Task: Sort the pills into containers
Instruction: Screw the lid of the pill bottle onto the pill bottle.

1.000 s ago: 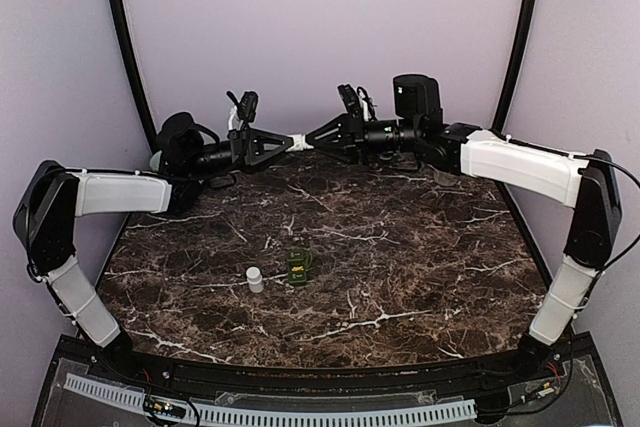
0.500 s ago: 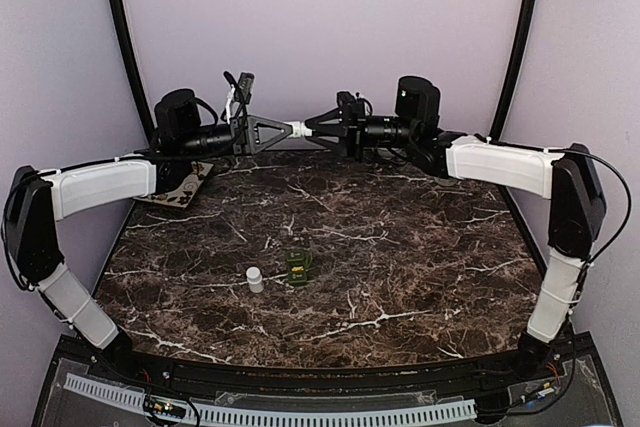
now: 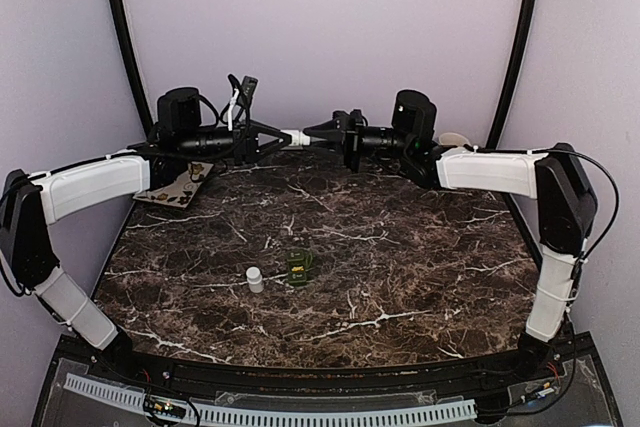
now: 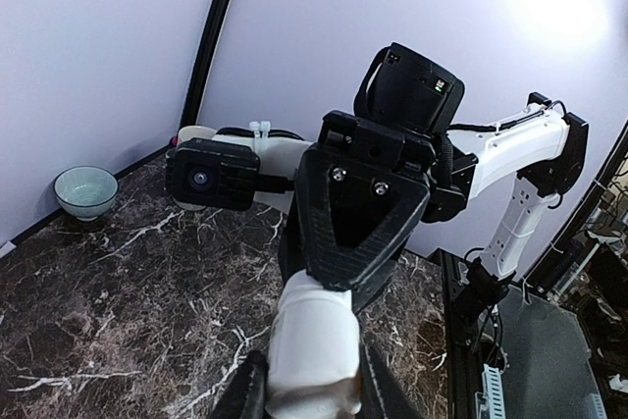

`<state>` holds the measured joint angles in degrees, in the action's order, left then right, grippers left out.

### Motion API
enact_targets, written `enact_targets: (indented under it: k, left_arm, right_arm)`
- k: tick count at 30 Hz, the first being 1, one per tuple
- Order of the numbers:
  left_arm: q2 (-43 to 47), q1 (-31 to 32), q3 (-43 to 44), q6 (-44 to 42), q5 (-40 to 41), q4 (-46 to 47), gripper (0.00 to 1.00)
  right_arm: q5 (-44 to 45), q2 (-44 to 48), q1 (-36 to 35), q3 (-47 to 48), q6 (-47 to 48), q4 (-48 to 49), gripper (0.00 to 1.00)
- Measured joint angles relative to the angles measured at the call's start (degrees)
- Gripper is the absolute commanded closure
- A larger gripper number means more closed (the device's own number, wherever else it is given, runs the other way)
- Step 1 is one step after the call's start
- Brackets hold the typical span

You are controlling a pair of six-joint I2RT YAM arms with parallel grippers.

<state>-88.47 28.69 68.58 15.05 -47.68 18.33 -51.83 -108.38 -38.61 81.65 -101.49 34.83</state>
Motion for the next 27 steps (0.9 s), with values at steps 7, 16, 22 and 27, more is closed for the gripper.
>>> enact_targets:
  k: [7, 16, 22, 27]
  left_arm:
    - [-0.55, 0.13, 0.00, -0.92, -0.42, 0.04, 1.00]
    - [-4.00, 0.66, -2.16, 7.69, -3.39, 9.25, 1.00]
    - [-5.66, 2.71, -5.46, 15.61, -6.91, 18.60, 1.00]
    - [-6.80, 2.73, -7.26, 20.50, -7.87, 24.55, 1.00]
  right_arm:
    - [-0.02, 0.02, 0.11, -0.59, -1.46, -0.22, 0.80]
    - [-0.04, 1.03, 0.33, -0.33, 3.08, -6.10, 0.66]
    - [-0.83, 1.46, -1.90, 0.13, 6.14, -10.91, 0.65]
    - [-0.59, 2.32, -2.01, 0.96, 9.92, -16.41, 0.61]
